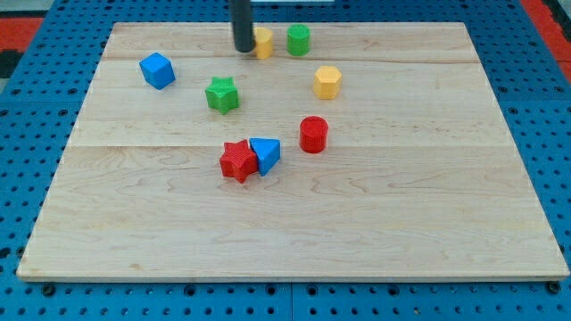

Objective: Move the yellow hexagon to bottom right of the green circle

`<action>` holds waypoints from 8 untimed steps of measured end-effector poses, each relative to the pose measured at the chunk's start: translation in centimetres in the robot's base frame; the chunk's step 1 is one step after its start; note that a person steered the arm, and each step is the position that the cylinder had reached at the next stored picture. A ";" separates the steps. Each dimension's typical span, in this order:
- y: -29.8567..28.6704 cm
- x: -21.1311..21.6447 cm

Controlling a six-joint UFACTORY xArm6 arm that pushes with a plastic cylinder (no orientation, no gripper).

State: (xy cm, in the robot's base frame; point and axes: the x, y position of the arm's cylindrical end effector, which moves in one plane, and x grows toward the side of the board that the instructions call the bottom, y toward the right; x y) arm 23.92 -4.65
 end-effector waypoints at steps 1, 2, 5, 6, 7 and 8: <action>0.1 -0.3; -1.8 4.3; 9.7 11.2; 11.4 6.6; 15.1 4.8; 17.2 3.2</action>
State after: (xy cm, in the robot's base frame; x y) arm 27.10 12.59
